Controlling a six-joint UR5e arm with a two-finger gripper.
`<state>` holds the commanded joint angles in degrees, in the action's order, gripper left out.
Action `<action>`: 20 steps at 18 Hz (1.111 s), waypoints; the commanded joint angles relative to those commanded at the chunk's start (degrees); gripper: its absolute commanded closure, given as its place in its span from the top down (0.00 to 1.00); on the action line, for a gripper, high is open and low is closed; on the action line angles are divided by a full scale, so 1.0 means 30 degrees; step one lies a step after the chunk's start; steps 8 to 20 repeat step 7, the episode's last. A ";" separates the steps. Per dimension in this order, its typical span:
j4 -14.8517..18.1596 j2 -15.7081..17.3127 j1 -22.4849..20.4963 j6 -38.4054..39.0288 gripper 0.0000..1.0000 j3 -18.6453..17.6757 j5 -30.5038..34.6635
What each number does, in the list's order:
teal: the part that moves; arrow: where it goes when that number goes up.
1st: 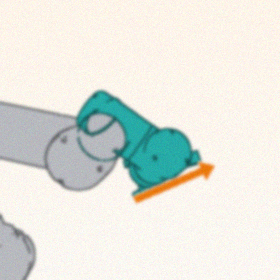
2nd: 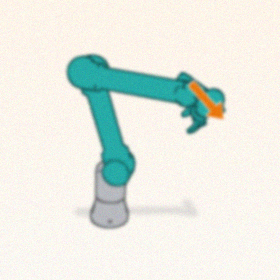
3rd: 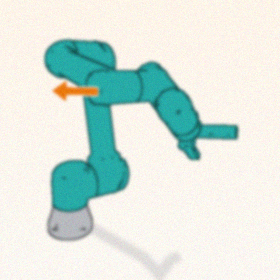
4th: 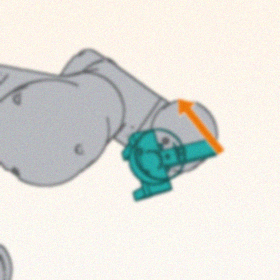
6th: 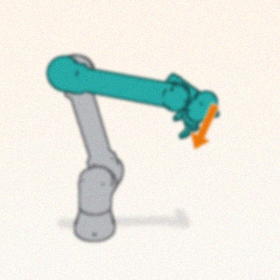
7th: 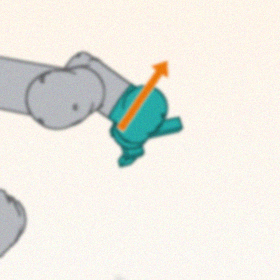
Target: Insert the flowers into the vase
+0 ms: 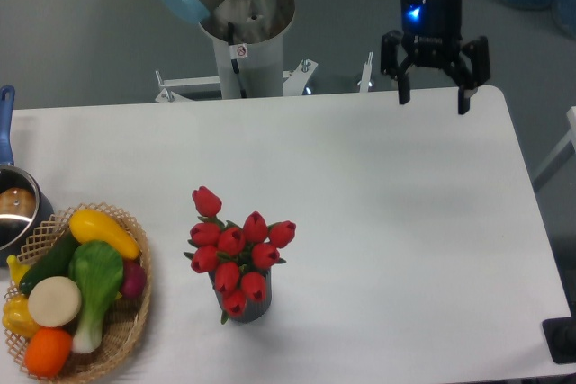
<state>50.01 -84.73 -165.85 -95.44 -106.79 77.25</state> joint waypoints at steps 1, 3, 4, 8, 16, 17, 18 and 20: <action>0.0029 0.0030 -0.0088 -0.0120 1.00 0.0000 0.0001; 0.0030 0.0146 -0.0118 -0.0121 1.00 0.0000 0.0001; 0.0001 0.0147 -0.0147 -0.0121 1.00 0.0000 0.0001; 0.0000 0.0176 -0.0118 -0.0121 1.00 0.0000 0.0030; 0.0000 0.0176 -0.0118 -0.0121 1.00 0.0000 0.0030; 0.0000 0.0176 -0.0118 -0.0121 1.00 0.0000 0.0030; 0.0000 0.0176 -0.0118 -0.0121 1.00 0.0000 0.0030; 0.0000 0.0176 -0.0118 -0.0121 1.00 0.0000 0.0030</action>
